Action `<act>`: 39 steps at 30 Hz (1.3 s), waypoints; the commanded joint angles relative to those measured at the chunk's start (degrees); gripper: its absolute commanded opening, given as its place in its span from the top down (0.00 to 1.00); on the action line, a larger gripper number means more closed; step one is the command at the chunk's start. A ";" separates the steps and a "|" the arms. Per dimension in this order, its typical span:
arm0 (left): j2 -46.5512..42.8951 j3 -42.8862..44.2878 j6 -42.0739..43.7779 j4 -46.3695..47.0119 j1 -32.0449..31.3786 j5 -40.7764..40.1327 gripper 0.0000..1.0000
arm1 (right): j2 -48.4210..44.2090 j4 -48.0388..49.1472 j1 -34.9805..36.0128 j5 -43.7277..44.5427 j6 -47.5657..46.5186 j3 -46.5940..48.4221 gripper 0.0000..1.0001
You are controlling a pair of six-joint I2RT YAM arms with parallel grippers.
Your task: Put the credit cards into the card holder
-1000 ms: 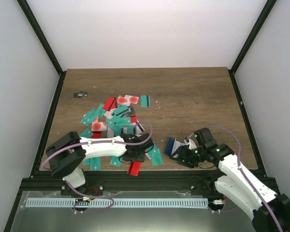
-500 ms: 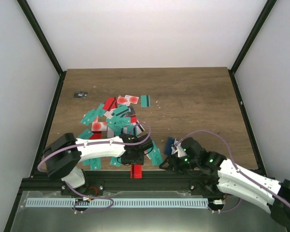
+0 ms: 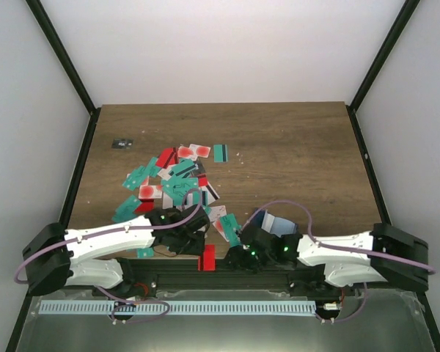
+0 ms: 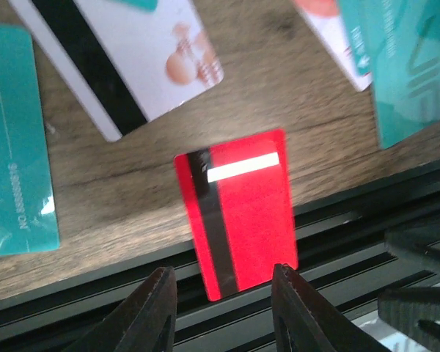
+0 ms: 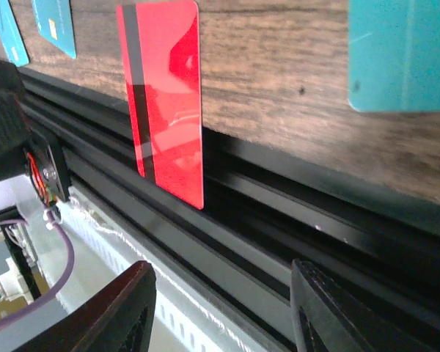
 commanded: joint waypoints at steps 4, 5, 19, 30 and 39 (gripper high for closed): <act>-4.06 -8.60 2.64 7.33 2.88 8.15 0.63 | 9.67 8.25 3.86 6.05 2.94 5.72 0.48; -4.29 -9.08 2.67 7.25 3.17 8.31 0.63 | 10.87 8.92 4.27 6.37 3.04 6.32 0.48; -8.96 -19.77 1.79 13.80 5.92 14.98 0.63 | 20.85 13.03 5.47 9.25 6.29 9.00 0.52; -11.04 -24.38 1.33 18.80 8.06 19.14 0.63 | 24.27 19.32 5.43 8.98 8.52 7.93 0.81; -18.32 -16.77 2.05 7.59 8.81 14.16 0.62 | 20.40 14.37 5.21 8.39 7.42 10.22 0.99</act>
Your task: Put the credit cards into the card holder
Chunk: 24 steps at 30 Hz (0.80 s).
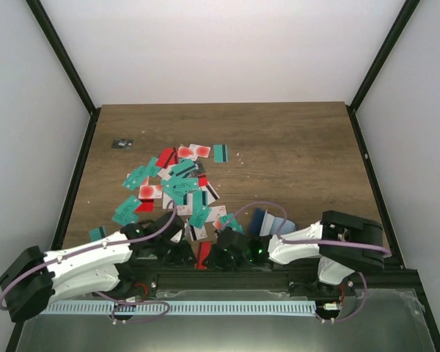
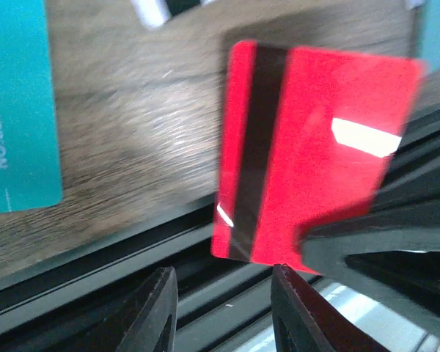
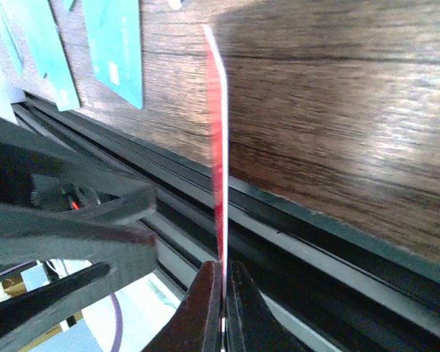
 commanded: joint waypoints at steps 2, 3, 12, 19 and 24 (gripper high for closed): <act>-6.94 12.10 1.05 -12.99 0.56 -7.16 0.60 | -4.98 -9.71 -1.10 0.95 -2.83 3.91 0.99; -8.33 14.77 1.36 -15.65 0.65 -9.34 0.60 | -6.50 -11.14 -1.86 0.01 -3.89 4.77 0.99; -14.02 30.04 7.43 -21.55 1.50 -16.31 0.35 | -23.47 -23.57 -16.10 -8.05 -17.88 9.02 0.99; -5.65 35.61 9.54 -8.85 2.02 -5.20 0.34 | -34.68 -26.10 -35.26 -24.07 -29.45 9.95 0.99; -3.17 34.46 8.06 3.18 4.08 1.23 0.34 | -35.71 -23.10 -44.74 -38.72 -33.35 11.01 0.99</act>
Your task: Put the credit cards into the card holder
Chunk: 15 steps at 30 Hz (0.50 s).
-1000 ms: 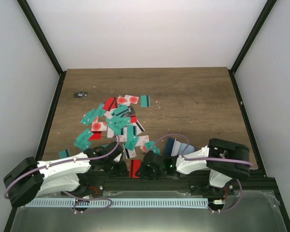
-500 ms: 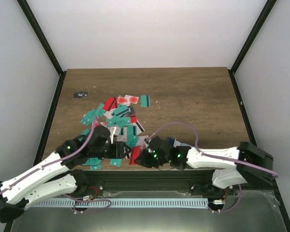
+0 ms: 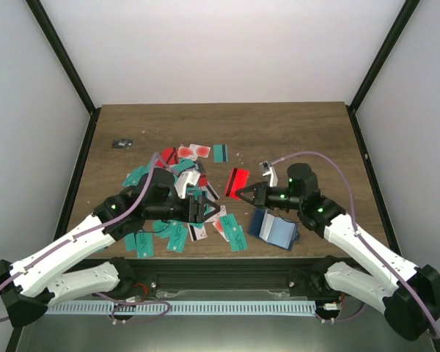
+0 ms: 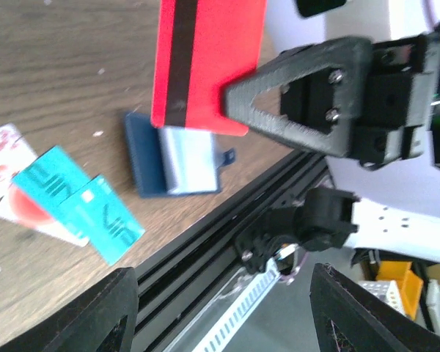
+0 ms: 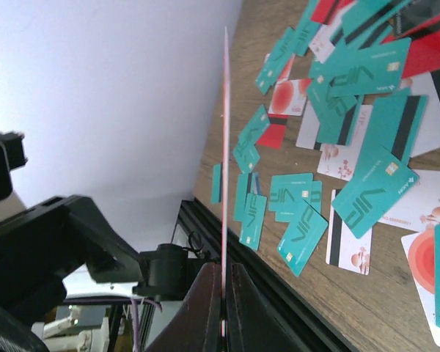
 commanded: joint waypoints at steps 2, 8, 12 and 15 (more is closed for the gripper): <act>0.58 -1.32 -0.97 15.69 3.01 8.93 0.34 | -1.29 2.75 -7.26 -20.17 -4.89 2.48 0.99; -0.07 -3.58 -1.63 24.58 7.48 17.21 0.37 | -2.43 11.17 -8.65 -27.85 1.33 1.35 0.99; 0.95 -3.42 -1.80 27.36 9.18 21.27 0.43 | -2.29 20.29 -8.63 -31.47 8.04 -0.16 0.99; 1.67 -2.86 -1.84 28.44 9.63 21.99 0.46 | -1.96 21.72 -8.66 -33.18 8.68 0.85 0.99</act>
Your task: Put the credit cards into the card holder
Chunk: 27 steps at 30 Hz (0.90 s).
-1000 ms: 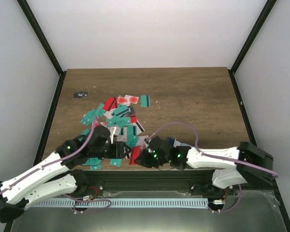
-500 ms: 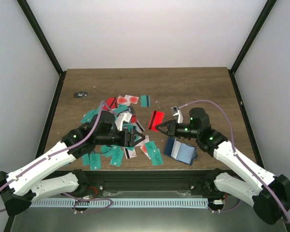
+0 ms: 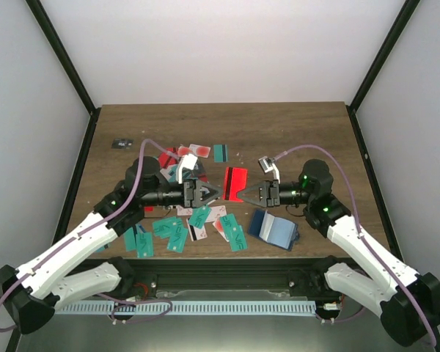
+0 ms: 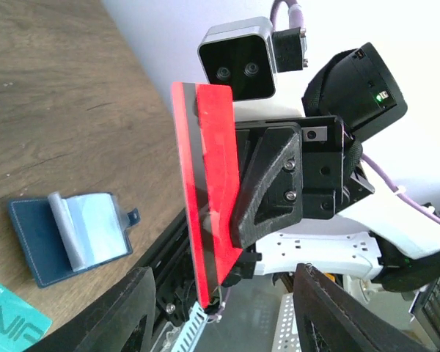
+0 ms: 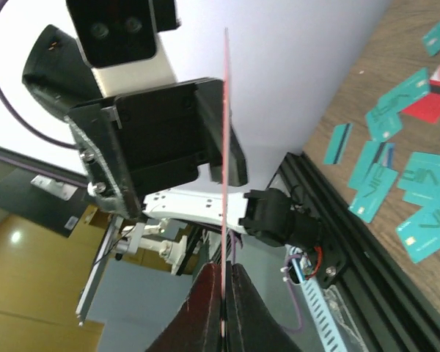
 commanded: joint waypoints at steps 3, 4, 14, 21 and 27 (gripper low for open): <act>1.53 0.09 -1.21 7.35 0.70 5.55 0.53 | 0.47 6.08 -0.46 -7.33 3.40 1.90 0.99; 1.73 -0.20 -1.73 8.52 0.71 6.19 0.55 | 0.52 6.38 -0.50 -7.61 3.57 1.87 0.99; 3.35 -3.47 -6.24 15.79 0.38 8.37 0.72 | 0.75 7.99 -0.38 -9.30 4.44 1.78 0.99; 6.92 -2.11 -7.02 18.49 -0.40 8.96 0.94 | 0.10 5.98 -0.42 -9.75 3.22 1.30 0.99; 7.82 0.79 -2.71 9.56 -0.49 3.34 0.96 | -0.97 -27.27 -0.94 11.52 -11.97 9.82 0.56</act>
